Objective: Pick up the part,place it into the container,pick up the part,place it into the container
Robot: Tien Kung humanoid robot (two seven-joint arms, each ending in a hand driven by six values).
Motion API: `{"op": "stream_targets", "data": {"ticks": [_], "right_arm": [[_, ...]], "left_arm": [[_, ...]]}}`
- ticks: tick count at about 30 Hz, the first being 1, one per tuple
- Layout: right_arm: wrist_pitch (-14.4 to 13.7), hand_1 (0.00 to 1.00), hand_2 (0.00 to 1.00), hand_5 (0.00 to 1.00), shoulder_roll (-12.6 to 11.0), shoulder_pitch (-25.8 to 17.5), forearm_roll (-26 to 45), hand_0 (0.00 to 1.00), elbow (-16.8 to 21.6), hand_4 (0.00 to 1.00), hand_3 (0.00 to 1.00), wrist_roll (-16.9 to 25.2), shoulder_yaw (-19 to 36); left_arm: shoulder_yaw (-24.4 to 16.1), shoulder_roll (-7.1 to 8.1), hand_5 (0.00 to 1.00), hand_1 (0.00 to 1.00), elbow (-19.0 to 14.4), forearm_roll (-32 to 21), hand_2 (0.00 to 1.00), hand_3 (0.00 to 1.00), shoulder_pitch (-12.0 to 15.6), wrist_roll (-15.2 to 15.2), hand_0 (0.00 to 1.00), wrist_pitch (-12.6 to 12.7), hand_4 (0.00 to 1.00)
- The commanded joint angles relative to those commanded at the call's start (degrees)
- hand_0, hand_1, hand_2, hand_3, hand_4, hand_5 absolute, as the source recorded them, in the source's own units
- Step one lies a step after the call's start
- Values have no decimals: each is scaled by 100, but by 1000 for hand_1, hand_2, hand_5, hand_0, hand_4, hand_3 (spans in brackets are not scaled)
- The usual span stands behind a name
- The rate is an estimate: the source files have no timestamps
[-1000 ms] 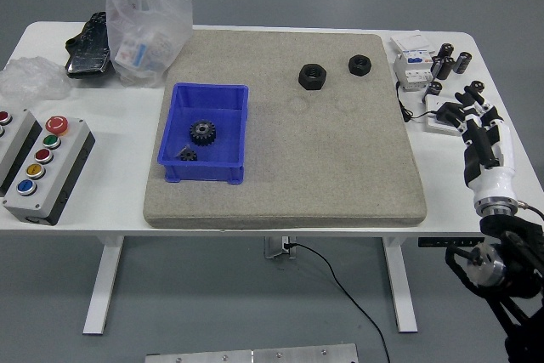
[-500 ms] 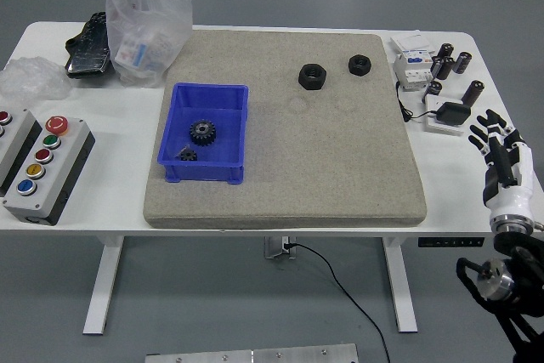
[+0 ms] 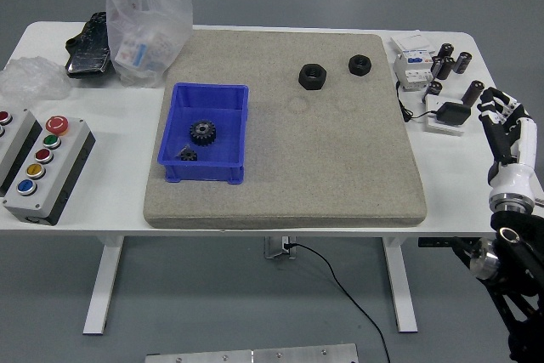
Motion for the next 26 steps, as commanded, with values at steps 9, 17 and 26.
{"op": "stream_targets", "data": {"ticks": [9, 17, 26], "right_arm": [[-48, 681, 682, 500, 40, -11, 8, 736, 88, 713, 672, 125, 137], [-32, 681, 681, 501, 66, -14, 86, 731, 90, 714, 668, 177, 224], [-16, 674, 681, 500, 102, -43, 242, 725, 104, 713, 668, 305, 300]], "left_arm": [[39, 13, 121, 587, 0, -31, 553, 622, -22, -13, 692, 4, 582], [77, 8, 121, 582, 0, -53, 553, 622, -31, -8, 692, -4, 583], [152, 35, 121, 575, 0, -105, 550, 622, -70, -49, 692, -22, 584]]}}
